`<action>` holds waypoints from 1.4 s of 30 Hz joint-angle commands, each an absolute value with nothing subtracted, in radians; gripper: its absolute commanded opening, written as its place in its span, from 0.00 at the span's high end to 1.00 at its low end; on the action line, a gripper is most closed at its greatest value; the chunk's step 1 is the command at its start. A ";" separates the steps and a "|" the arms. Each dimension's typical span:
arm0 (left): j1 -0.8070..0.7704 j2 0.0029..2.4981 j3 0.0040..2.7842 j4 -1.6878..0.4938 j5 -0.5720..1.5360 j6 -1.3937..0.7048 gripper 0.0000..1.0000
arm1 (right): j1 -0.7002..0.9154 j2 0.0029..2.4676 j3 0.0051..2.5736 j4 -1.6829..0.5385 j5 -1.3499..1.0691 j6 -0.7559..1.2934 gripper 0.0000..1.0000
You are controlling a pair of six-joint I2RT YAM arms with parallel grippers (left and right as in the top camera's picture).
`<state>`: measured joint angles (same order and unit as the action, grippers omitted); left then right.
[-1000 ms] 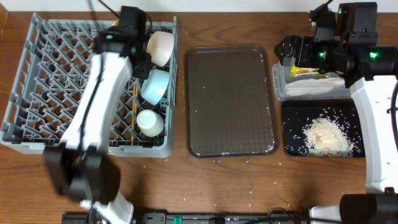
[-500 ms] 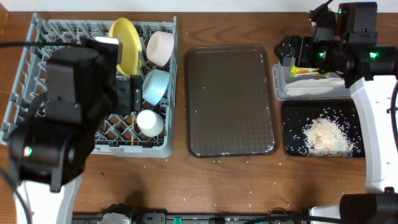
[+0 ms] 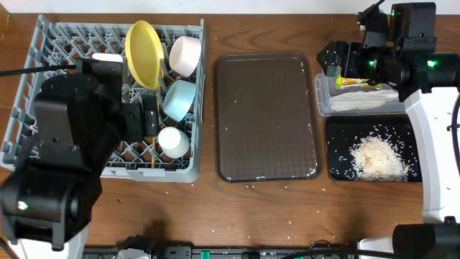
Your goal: Sort waste into correct bins and load items into the dishwasher
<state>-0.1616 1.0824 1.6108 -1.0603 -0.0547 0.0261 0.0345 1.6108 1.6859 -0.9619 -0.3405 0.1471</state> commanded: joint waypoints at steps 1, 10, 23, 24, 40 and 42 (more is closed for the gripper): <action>-0.098 0.953 1.411 -0.902 -0.059 0.028 0.06 | 0.027 1.602 1.687 -0.962 -0.340 0.133 0.01; 0.067 0.481 0.697 -0.370 -0.025 0.028 0.05 | 0.027 1.602 1.687 -0.962 -0.340 0.133 0.01; 0.109 0.062 0.171 -0.069 -0.025 0.028 0.05 | 0.027 1.602 1.687 -0.962 -0.340 0.133 0.01; 0.109 0.039 0.141 -0.056 -0.025 0.028 0.05 | 0.027 1.602 1.687 -0.962 -0.340 0.133 0.01; 0.109 0.001 0.004 -0.072 -0.014 0.029 0.05 | 0.027 1.602 1.687 -0.962 -0.340 0.133 0.01; 0.109 0.001 0.004 -0.072 -0.015 0.028 0.05 | 0.027 1.602 1.687 -0.962 -0.340 0.133 0.01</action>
